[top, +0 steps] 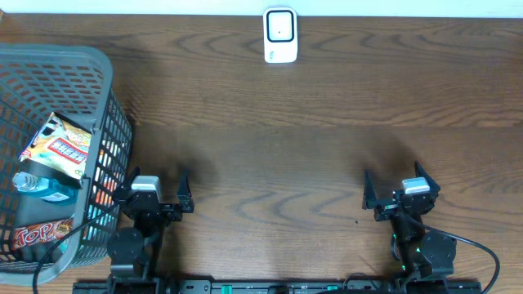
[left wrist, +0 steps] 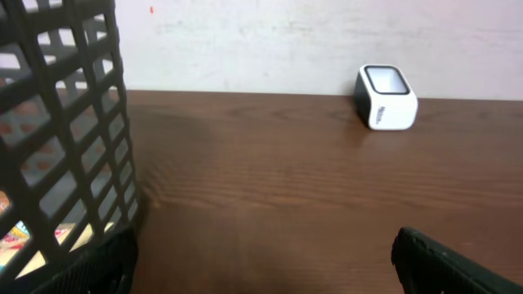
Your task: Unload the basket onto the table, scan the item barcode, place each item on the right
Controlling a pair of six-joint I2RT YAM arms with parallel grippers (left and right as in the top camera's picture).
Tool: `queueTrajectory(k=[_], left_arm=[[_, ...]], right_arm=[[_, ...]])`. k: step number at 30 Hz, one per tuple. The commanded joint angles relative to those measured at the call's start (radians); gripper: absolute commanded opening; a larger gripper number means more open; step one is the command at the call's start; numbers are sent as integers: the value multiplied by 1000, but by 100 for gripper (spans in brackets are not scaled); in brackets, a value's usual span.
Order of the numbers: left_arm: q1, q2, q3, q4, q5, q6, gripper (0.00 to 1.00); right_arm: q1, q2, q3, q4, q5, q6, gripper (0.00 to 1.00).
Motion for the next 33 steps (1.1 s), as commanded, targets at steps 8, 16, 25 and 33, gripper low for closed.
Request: queueTrajectory(k=[8,16,25,33], left_arm=[[4,69,150,-41,29,-40,99],[4,180,259,-80,30,-61,99],[4,310,398,-121,141,-61,99],[4,386,552,-252,160,-76,99]], right_arm=[[4,-3,-1,-4,3,12,99],[4,-3,-1,-4,3,12,99],[4,-3,-1,-4,3,12,99],[4,-3,-1,-4,3,12,99]])
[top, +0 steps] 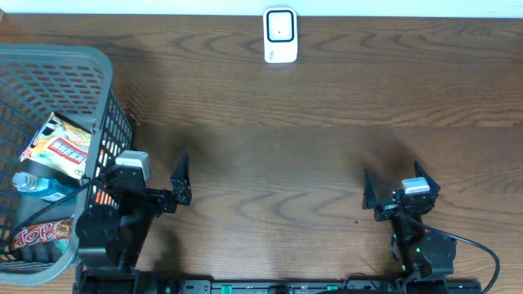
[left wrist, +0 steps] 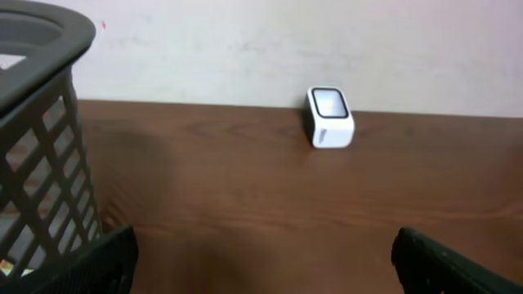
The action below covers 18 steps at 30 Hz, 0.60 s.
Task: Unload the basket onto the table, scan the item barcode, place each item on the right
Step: 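Reach the left gripper into the basket and grasp the blue Listerine bottle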
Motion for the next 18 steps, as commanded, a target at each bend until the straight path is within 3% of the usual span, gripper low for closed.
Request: queueTrajectory(k=[1,8,15,18], left_arm=[[4,39,99,-58,27,-14,99],[4,132,278,-155,22,-15,99],[4,335,634,-466,-21,-10,99],[4,395,741,-558,48,-11,99]], right_arm=[[4,-3,-2,-4,2,12,99],[4,-3,-2,-4,2,12,99],[4,-3,-2,-4,2,12,99],[4,-3,-2,-4,2,12,99]])
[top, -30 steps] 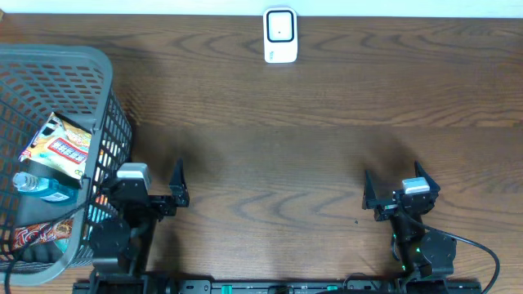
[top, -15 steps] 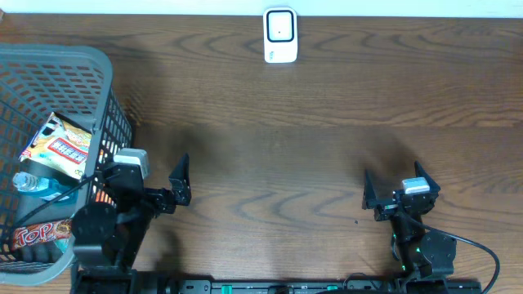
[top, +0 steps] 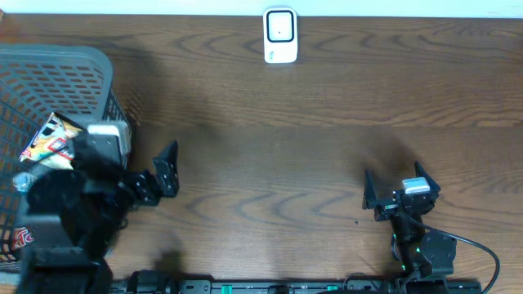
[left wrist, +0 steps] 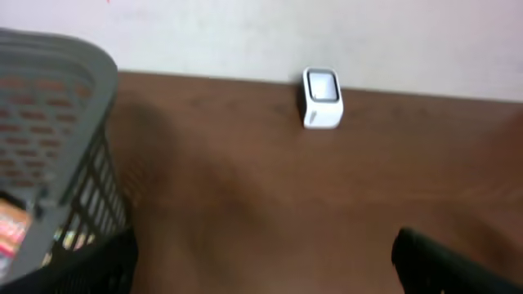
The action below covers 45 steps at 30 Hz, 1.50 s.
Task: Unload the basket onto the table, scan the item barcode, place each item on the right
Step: 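Reach the left gripper into the basket and grasp the blue Listerine bottle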
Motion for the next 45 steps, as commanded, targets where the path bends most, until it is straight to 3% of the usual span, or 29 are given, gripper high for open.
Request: queueTrajectory(k=[1,10,11,12,16,20,29,36,45], left_arm=[[4,61,113,-65,66,-2,99],[5,91,131,-103,40,-25,99],[5,98,145,-103,-6,-64,99],[5,128,192,-109,-164,-171,99],[6,232,313,-154,-462,-327,98],[63,361,434,-247,-607,-435,98],[438,592,494,-446,-575,-721,98],[688,698,485,-475,-426,-719,98],[786,818,440,-444,-397,-673,98]], right_arm=[[4,-3,-1,-3,2,12,99],[4,-3,-1,-3,2,12,99],[4,-3,-1,-3,2,12,99],[4,-3,-1,-3,2,12,99],[4,-3,-1,-3,2,12,99],[4,-3,-1,-3,2,12,99],[4,-3,-1,-3,2,12,99],[4,-3,-1,-3,2,12,99],[4,-3,-1,-3,2,12,99]])
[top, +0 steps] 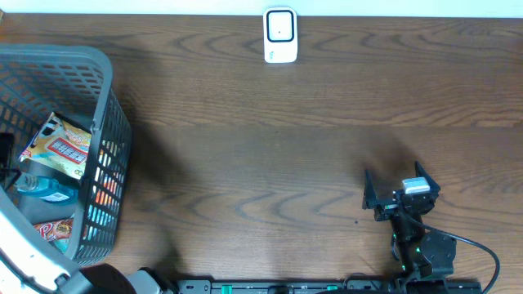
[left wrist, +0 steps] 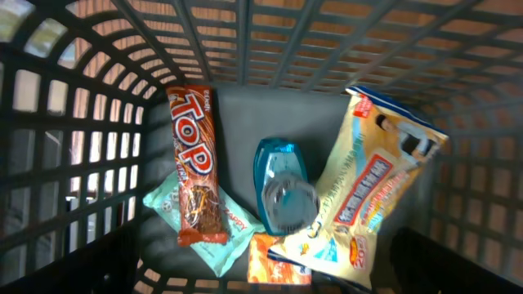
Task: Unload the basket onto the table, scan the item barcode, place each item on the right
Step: 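Reach the left gripper into the basket and grasp the blue Listerine bottle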
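Observation:
The white barcode scanner stands at the table's far edge. In a grey mesh basket at the left lie the items: a brown TOP bar, a blue bottle, a yellow snack bag, a teal packet and an orange packet. My left gripper hangs open above the basket, looking down into it, holding nothing. Overhead, only part of the left arm shows. My right gripper rests open near the front right.
The basket walls rise on all sides of the items. The yellow snack bag leans over the bottle. Brown tabletop stretches between basket, scanner and right arm.
My left gripper was beside the basket's right wall, facing the scanner. Now it is above the basket, pointing down at the items inside. The right arm has not moved.
My left gripper sat open near the front edge, next to the basket. Then it stood higher, with the scanner in its view, then higher still beside the basket's rim. Now it looks into the basket. Nothing has been picked up.

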Controlling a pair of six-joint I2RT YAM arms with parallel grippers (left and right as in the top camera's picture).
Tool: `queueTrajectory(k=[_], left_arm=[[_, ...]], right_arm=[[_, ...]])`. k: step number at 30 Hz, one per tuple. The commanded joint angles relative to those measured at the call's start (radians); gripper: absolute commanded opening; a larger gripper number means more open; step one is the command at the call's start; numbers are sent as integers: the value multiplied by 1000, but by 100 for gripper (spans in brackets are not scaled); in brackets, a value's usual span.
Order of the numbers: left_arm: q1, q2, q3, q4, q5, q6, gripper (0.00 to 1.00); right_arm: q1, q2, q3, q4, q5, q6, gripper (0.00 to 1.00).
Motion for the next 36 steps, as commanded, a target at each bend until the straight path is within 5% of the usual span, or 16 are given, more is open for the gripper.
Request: queueTrajectory(k=[1,11,25,27,32,36], left_arm=[[8,68,-20,14,26,48,98],[8,239,-26,-1,41,91,98],[7,247,-213,165,73,99,98],[7,247,-225,185,73,99,91],[7,247,-229,200,73,113,48],[6,245,-228,198,97,115,27]], right_arm=[[4,-3,-1,-4,2,12,99],[4,-3,-1,-4,2,12,99],[4,-3,-1,-4,2,12,99],[4,-3,-1,-4,2,12,99],[4,-3,-1,-4,2,12,99],[4,-3,-1,-4,2,12,99]])
